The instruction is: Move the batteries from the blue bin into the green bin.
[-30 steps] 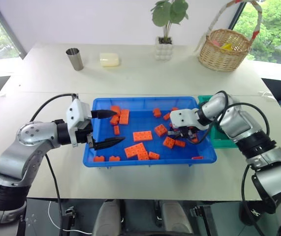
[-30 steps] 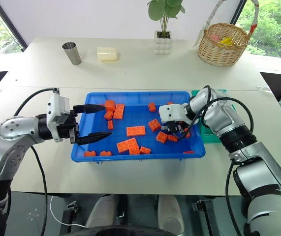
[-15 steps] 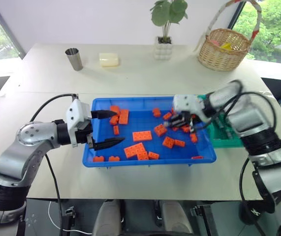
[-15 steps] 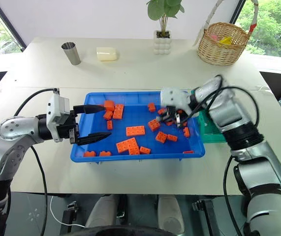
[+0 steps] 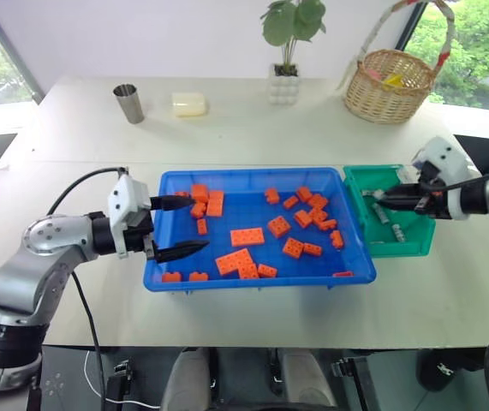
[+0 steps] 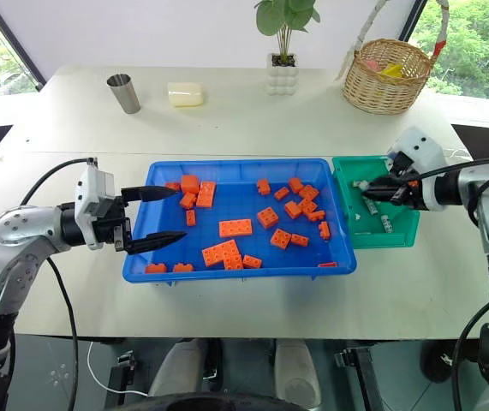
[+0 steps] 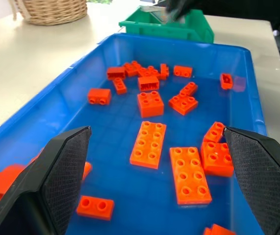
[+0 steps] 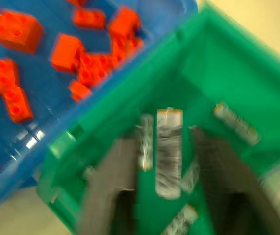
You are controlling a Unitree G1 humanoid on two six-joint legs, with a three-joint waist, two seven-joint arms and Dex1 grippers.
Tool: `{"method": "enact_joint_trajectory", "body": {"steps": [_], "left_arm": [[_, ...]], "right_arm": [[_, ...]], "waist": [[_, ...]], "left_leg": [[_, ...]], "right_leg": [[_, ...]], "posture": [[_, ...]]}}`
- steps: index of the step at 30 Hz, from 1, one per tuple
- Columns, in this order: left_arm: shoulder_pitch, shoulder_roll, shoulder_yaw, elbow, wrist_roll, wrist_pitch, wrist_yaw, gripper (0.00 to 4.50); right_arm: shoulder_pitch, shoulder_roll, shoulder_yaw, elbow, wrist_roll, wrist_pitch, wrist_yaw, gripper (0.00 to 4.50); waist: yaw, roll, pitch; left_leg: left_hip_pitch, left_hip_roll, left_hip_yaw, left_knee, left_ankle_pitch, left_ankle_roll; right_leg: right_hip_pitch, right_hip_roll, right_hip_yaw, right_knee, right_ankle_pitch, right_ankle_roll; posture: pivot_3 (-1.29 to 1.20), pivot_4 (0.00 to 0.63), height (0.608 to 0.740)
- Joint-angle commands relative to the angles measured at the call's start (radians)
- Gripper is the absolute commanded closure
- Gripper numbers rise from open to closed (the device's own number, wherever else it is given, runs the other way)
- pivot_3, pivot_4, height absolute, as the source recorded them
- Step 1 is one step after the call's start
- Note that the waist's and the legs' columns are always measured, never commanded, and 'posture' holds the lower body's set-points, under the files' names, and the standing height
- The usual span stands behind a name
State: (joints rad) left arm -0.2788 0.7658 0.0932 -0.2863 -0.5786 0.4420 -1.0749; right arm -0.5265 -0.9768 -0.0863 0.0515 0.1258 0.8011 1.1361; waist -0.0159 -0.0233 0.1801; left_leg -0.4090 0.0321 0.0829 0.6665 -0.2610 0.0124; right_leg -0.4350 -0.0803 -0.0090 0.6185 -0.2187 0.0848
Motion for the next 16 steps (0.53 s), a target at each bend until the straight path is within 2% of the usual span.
{"method": "enact_joint_trajectory", "body": {"steps": [1, 3, 6, 9, 13, 16], "left_arm": [[-0.041, 0.010, 0.017, 0.027, -0.004, -0.023, -0.026, 0.00], [-0.065, 0.023, 0.028, 0.055, -0.009, -0.014, -0.041, 0.00], [-0.088, 0.055, 0.063, 0.107, -0.023, 0.000, -0.070, 0.00], [-0.094, 0.122, 0.100, 0.154, -0.044, 0.053, -0.111, 0.00], [-0.114, 0.189, 0.145, 0.253, -0.050, 0.078, -0.141, 0.00], [-0.124, 0.213, 0.169, 0.306, -0.033, 0.043, -0.161, 0.00]], "right_arm": [[0.001, -0.019, -0.057, -0.020, 0.024, -0.062, -0.039, 1.55], [0.052, -0.066, -0.103, -0.009, 0.033, -0.230, 0.008, 1.55], [0.172, -0.177, -0.167, 0.054, 0.043, -0.486, 0.151, 1.55], [0.176, -0.235, -0.245, 0.161, 0.159, -0.455, 0.284, 1.55], [0.242, -0.317, -0.247, 0.315, 0.141, -0.555, 0.400, 1.55], [0.223, -0.306, -0.244, 0.364, 0.162, -0.558, 0.391, 1.55]], "waist": [[0.001, 0.000, 0.000], [0.003, 0.000, 0.000], [0.017, 0.001, 0.000], [0.014, 0.001, 0.000], [0.002, 0.001, 0.000], [0.000, 0.001, 0.000]], "left_leg": [[0.000, 0.000, 0.000, 0.000, 0.000, 0.000], [0.000, 0.000, 0.000, 0.000, 0.000, 0.000], [-0.001, -0.001, 0.001, 0.000, 0.000, 0.000], [-0.001, -0.001, 0.003, 0.000, 0.000, 0.000], [0.001, 0.000, 0.002, 0.000, 0.000, 0.000], [0.002, 0.001, 0.002, 0.000, 0.000, 0.000]], "right_leg": [[0.000, 0.000, 0.000, 0.000, 0.000, 0.000], [0.000, 0.000, 0.000, 0.000, 0.000, 0.000], [0.000, 0.000, 0.000, -0.001, 0.000, 0.001], [0.000, 0.000, 0.000, -0.002, 0.000, 0.001], [0.001, 0.000, 0.000, -0.001, 0.000, 0.001], [0.001, 0.000, 0.000, -0.001, 0.000, 0.000]], "posture": [[0.00, 0.150, 0.736], [0.00, 0.150, 0.736], [0.00, 0.150, 0.736], [0.00, 0.150, 0.736], [0.00, 0.150, 0.736], [0.00, 0.150, 0.736]]}}
